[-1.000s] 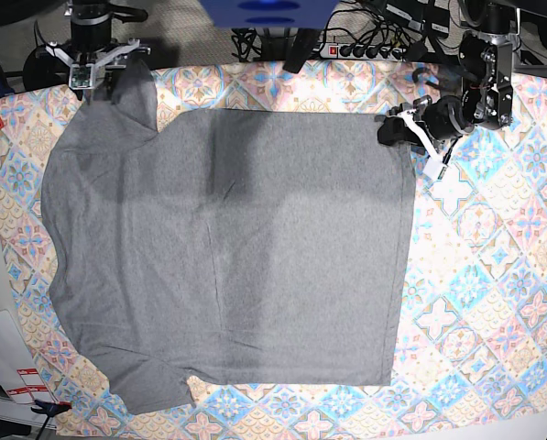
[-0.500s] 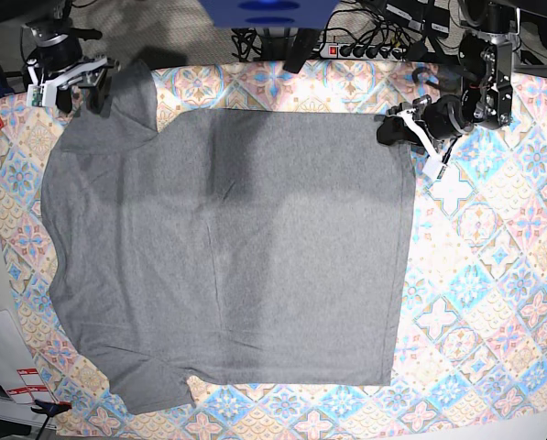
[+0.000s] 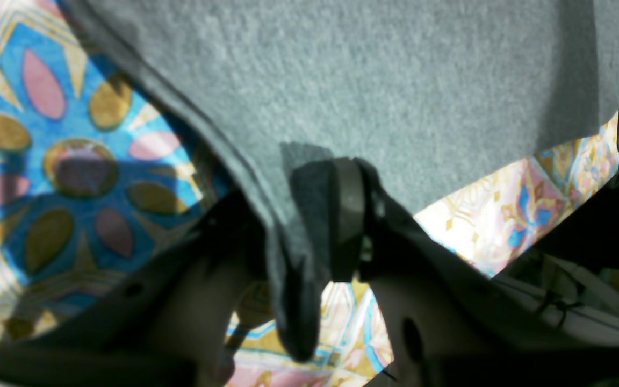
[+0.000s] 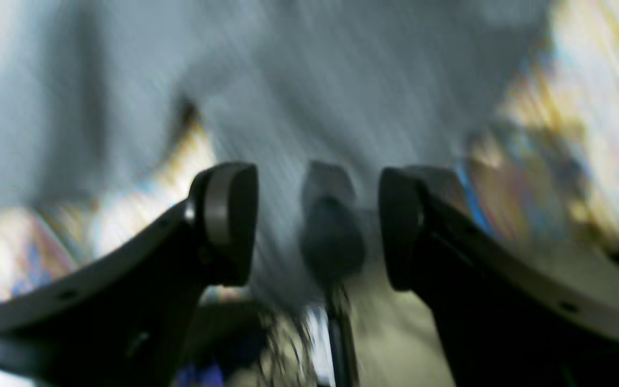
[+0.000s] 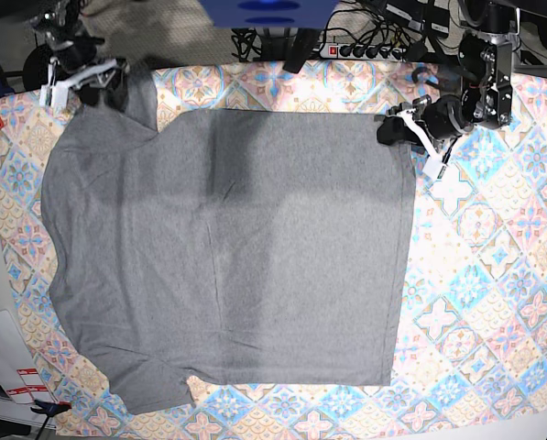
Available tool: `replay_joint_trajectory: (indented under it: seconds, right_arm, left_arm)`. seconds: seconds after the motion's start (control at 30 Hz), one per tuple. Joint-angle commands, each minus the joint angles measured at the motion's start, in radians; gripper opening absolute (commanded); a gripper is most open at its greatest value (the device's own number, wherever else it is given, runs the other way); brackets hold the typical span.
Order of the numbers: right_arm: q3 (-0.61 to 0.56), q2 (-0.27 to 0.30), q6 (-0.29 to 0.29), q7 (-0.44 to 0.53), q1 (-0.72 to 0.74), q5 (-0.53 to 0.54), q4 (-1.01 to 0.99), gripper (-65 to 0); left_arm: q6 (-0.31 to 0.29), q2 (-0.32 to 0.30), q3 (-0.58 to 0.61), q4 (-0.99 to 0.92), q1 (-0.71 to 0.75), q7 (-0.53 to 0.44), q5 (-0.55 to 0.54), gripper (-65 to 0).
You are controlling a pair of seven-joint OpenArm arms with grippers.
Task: Fold the T-shirt properly
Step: 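Grasp the shirt's shoulder corners with both grippers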
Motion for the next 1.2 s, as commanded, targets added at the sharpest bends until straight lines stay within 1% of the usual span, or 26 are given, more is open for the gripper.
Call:
replay_joint_trajectory:
  seconds: [0.0, 0.07, 0.13, 0.23, 0.33, 0.43, 0.63, 0.87, 0.97, 1.03, 1.17]
  right_arm:
    - [0.008, 0.012, 0.020, 0.007, -0.024, 0.012, -0.002, -29.3]
    - [0.008, 0.012, 0.038, 0.007, -0.024, 0.011, -0.016, -29.3]
    - [0.008, 0.012, 0.043, 0.007, -0.024, 0.009, -0.017, -29.3]
    - [0.008, 0.012, 0.041, 0.007, -0.021, 0.009, -0.033, -29.3]
    - [0.011, 0.012, 0.041, 0.008, 0.013, 0.008, -0.070, -29.3]
    - [0.045, 0.012, 0.043, 0.008, 0.018, 0.008, -0.109, -29.3]
    - [0.050, 0.012, 0.044, 0.008, 0.018, 0.008, -0.140, -29.3]
    - [0.054, 0.013, 0.044, 0.008, 0.013, 0.006, -0.114, -29.3]
    - [0.099, 0.013, 0.046, 0.003, -0.005, 0.006, -0.067, -29.3]
    - [0.131, 0.013, 0.070, 0.002, -0.010, 0.006, -0.030, -29.3]
    - [0.169, 0.013, 0.070, 0.000, -0.010, 0.006, -0.017, -29.3]
  left_arm:
    - [0.005, -0.002, 0.005, -0.002, 0.012, 0.058, 0.037, -49.6]
    - [0.005, -0.002, 0.005, -0.002, 0.012, 0.058, 0.037, -49.6]
    - [0.005, -0.002, 0.005, -0.002, 0.012, 0.058, 0.037, -49.6]
    - [0.005, -0.002, 0.007, -0.002, 0.012, 0.058, 0.037, -49.6]
    - [0.005, -0.002, 0.007, -0.002, 0.012, 0.058, 0.037, -49.6]
    - [0.005, -0.002, 0.007, -0.002, 0.014, 0.058, 0.037, -49.6]
    - [0.005, -0.002, 0.008, -0.002, 0.014, 0.058, 0.037, -49.6]
    - [0.005, -0.002, 0.010, -0.002, 0.014, 0.060, 0.037, -49.6]
    - [0.005, -0.002, 0.010, -0.002, 0.014, 0.060, 0.037, -49.6]
    - [0.005, -0.002, 0.010, -0.002, 0.014, 0.061, 0.037, -49.6]
    - [0.005, -0.002, 0.011, -0.002, 0.014, 0.061, 0.037, -49.6]
